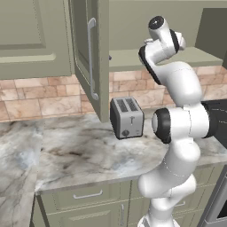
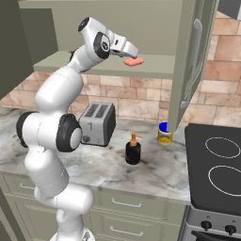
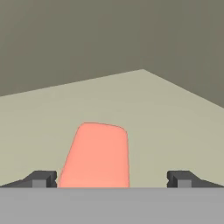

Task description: Pick the bar soap and soap dispenser from the cabinet and place them on the counter.

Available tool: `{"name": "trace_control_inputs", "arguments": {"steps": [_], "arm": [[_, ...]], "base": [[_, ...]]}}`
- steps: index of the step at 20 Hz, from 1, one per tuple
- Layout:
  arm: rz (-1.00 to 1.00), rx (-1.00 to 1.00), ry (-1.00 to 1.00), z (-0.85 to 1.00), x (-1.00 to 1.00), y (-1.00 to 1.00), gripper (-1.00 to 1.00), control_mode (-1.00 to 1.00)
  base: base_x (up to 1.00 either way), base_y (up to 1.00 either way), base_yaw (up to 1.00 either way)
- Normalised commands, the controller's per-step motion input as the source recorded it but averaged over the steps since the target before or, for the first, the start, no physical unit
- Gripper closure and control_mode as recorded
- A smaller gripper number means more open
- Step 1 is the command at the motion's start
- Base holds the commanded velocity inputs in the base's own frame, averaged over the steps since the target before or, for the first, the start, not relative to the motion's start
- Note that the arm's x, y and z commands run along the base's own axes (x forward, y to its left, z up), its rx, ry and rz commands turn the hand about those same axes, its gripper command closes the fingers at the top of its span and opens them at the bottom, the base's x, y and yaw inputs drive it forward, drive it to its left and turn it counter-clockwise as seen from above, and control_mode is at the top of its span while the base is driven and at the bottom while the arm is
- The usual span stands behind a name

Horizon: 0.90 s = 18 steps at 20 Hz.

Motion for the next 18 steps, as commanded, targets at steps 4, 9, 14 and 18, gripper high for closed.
{"name": "trace_control_inputs", "arguments": {"steps": [4,9,14,18], "arm": [[-0.11,0.0,0.05,-0.07,0.13,-0.08,-1.0,-1.0],[-0.07,0.0,0.06,-0.12,0.12,-0.07,-1.0,-1.0],[-0.03,0.01,0.06,-0.14,0.18,-0.06,-1.0,-1.0],[-0.01,0.02,0.04,-0.14,0.15,-0.12,-1.0,-1.0]], "base": [[0.0,0.0,0.0],[0.0,0.0,0.0],[0.0,0.0,0.0],[0.0,0.0,0.0]]}}
